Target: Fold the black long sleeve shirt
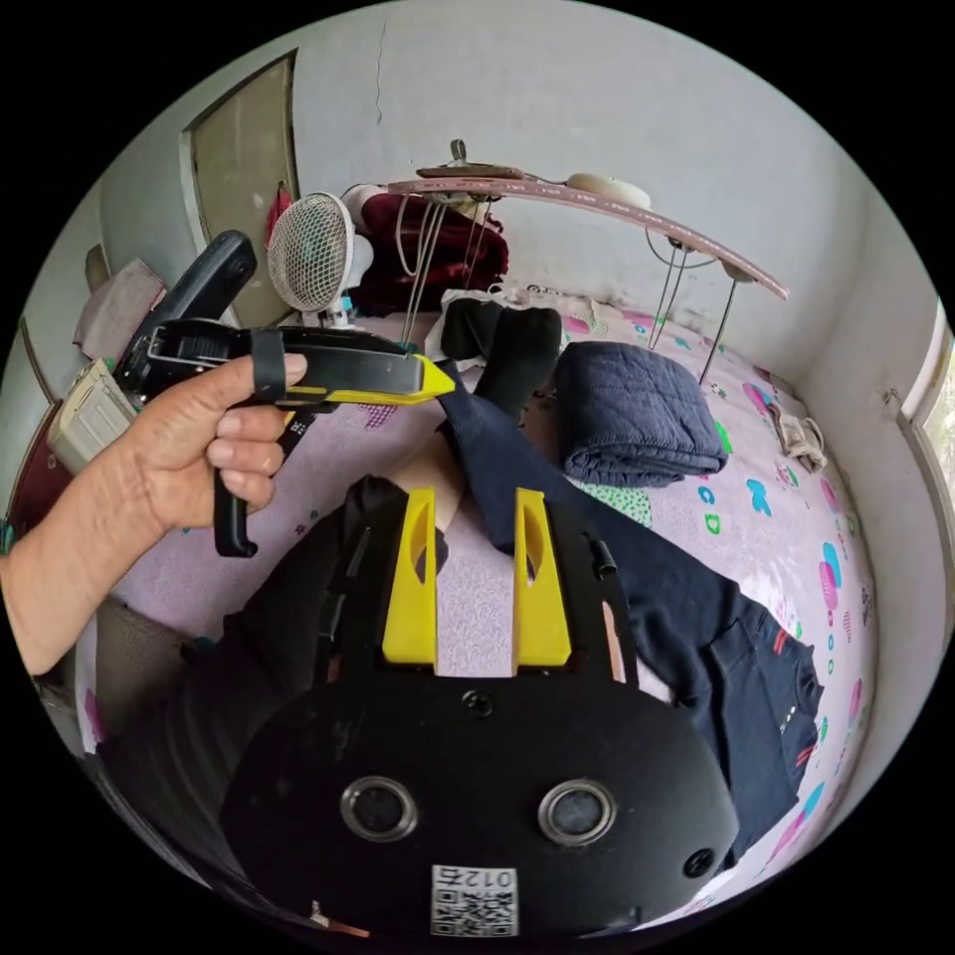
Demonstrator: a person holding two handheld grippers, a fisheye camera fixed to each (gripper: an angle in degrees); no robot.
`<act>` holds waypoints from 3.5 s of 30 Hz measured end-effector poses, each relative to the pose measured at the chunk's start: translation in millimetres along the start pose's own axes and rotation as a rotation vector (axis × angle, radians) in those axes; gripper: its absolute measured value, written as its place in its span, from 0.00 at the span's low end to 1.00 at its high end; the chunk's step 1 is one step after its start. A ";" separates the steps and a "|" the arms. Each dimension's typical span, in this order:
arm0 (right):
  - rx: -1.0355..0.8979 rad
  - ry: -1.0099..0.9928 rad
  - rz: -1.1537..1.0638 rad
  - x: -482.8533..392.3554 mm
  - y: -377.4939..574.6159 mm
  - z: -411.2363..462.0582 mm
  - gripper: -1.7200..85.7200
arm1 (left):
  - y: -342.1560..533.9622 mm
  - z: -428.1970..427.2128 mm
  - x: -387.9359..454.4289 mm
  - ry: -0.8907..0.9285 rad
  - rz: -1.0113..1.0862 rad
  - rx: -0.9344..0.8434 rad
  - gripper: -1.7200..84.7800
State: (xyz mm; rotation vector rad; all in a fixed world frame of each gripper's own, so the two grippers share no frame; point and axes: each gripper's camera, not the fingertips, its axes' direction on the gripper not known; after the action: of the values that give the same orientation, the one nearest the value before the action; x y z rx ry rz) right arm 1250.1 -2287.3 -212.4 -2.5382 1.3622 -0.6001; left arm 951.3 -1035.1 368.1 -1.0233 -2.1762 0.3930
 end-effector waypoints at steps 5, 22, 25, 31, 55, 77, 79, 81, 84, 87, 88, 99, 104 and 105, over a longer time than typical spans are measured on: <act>0.024 0.097 -0.068 32.8 -28.4 7.5 0.12 | -6.9 5.4 47.8 0.060 0.152 -0.065 0.04; 0.210 -0.095 0.505 491.2 -28.9 -173.5 0.03 | 103.7 179.8 93.7 -0.228 0.289 -0.181 0.19; 0.230 -0.081 0.527 551.7 -11.6 -212.5 0.03 | 113.0 230.9 113.9 -0.288 0.323 -0.224 0.19; 0.263 -0.083 0.599 674.9 35.2 -283.8 0.03 | 114.3 309.6 156.2 -0.368 0.397 -0.273 0.17; 0.258 -0.016 1.360 1098.0 578.1 -473.9 0.02 | 163.8 453.3 241.7 -0.465 0.859 -0.468 0.06; 0.143 0.173 1.376 1103.0 606.3 -632.1 0.01 | 141.0 461.3 236.4 -0.432 0.805 -0.444 0.03; 0.047 0.143 1.270 1098.9 560.0 -611.0 0.01 | 142.1 482.8 255.2 -0.379 0.812 -0.464 0.03; -0.117 0.169 1.167 1087.3 512.2 -576.6 0.01 | 148.5 504.5 268.3 -0.370 0.840 -0.501 0.03; -0.246 0.247 1.089 1070.8 484.6 -552.7 0.01 | 158.4 539.9 268.9 -0.443 0.851 -0.594 0.03; -0.254 0.235 1.097 1063.4 466.2 -551.0 0.01 | 171.3 556.6 259.4 -0.541 0.926 -0.606 0.03; -0.260 0.229 1.102 1062.7 461.6 -551.2 0.01 | 172.0 558.7 259.4 -0.552 0.935 -0.595 0.02; -0.464 0.102 0.893 860.2 395.7 -577.7 0.01 | 206.8 519.9 267.6 -0.407 0.917 -0.798 0.03; -0.550 0.142 0.833 786.4 397.5 -572.9 0.01 | 240.8 505.8 252.4 -0.474 0.908 -0.850 0.03; -0.537 0.148 0.834 779.0 392.8 -574.6 0.01 | 243.6 501.8 252.4 -0.487 0.919 -0.839 0.03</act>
State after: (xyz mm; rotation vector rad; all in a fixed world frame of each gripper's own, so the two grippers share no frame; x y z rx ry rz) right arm 1086.8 -3143.7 363.1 -1.9273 2.6802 -0.2675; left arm 622.7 -676.0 -3.3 -2.6426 -2.1602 0.0997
